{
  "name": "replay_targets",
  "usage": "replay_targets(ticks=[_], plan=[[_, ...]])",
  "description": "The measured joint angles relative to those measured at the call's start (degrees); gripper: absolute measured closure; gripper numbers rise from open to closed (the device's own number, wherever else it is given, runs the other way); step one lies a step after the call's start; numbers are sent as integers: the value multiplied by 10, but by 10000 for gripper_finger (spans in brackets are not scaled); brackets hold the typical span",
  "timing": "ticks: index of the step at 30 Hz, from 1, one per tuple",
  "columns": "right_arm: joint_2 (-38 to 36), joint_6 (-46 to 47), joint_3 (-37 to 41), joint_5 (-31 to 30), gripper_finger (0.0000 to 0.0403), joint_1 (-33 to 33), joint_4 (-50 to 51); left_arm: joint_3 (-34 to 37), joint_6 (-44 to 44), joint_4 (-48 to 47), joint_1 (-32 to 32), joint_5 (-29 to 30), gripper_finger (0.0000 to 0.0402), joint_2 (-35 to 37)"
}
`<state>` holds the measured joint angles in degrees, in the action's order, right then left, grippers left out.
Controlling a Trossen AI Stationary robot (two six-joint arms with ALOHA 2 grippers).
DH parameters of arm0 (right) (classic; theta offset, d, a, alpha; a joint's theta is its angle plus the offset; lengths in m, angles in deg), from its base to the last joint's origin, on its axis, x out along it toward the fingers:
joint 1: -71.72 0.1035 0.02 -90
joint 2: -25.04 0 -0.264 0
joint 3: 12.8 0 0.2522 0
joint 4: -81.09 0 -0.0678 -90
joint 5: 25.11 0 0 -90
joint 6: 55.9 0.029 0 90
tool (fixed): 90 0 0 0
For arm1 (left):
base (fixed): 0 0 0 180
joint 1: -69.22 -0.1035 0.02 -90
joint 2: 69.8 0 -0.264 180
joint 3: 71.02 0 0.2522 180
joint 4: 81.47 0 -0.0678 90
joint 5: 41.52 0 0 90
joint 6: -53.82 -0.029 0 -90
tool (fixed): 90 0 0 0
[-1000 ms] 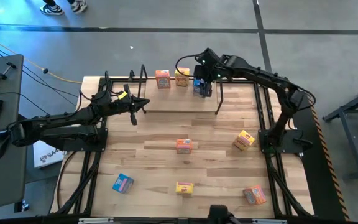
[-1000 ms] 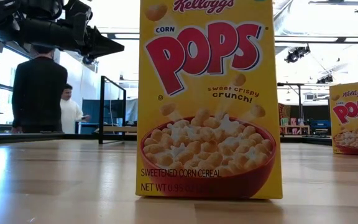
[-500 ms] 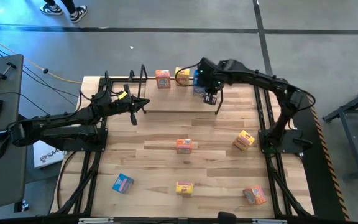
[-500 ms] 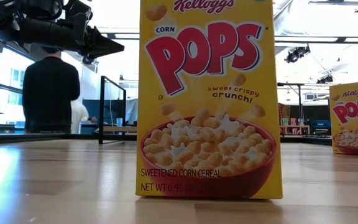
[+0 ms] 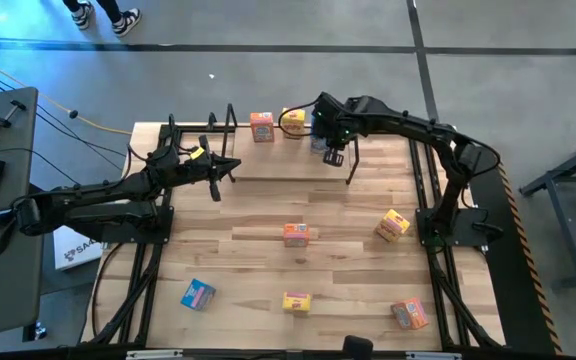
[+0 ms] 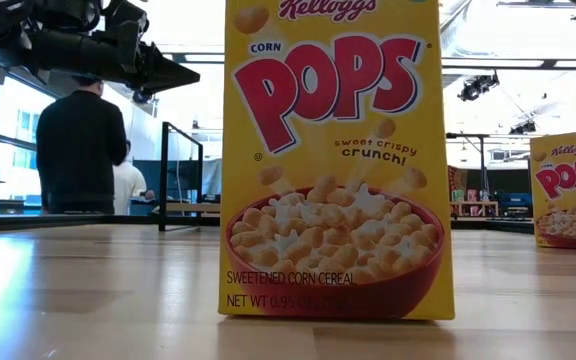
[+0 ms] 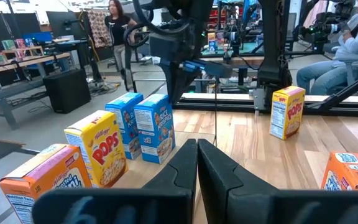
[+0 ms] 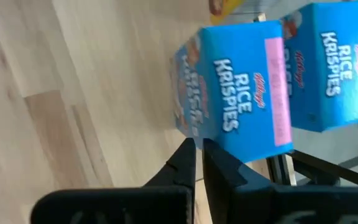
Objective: Stack cereal on shelf
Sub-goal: Put the top cereal box on the shelf aligned with the other yellow cereal box
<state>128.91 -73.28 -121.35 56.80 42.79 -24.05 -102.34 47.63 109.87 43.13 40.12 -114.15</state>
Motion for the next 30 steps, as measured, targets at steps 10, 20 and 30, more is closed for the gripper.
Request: replay_targets(ticks=[10,20,30], plan=[[-73,85,4,36,402,77,61,0,-3,2,0,0,396,0],[-249,201,343,111,403,181,-338,0,-4,5,0,-2,396,0],[-444,412,411,-12,382,266,-174,0,2,14,0,-3,396,0]])
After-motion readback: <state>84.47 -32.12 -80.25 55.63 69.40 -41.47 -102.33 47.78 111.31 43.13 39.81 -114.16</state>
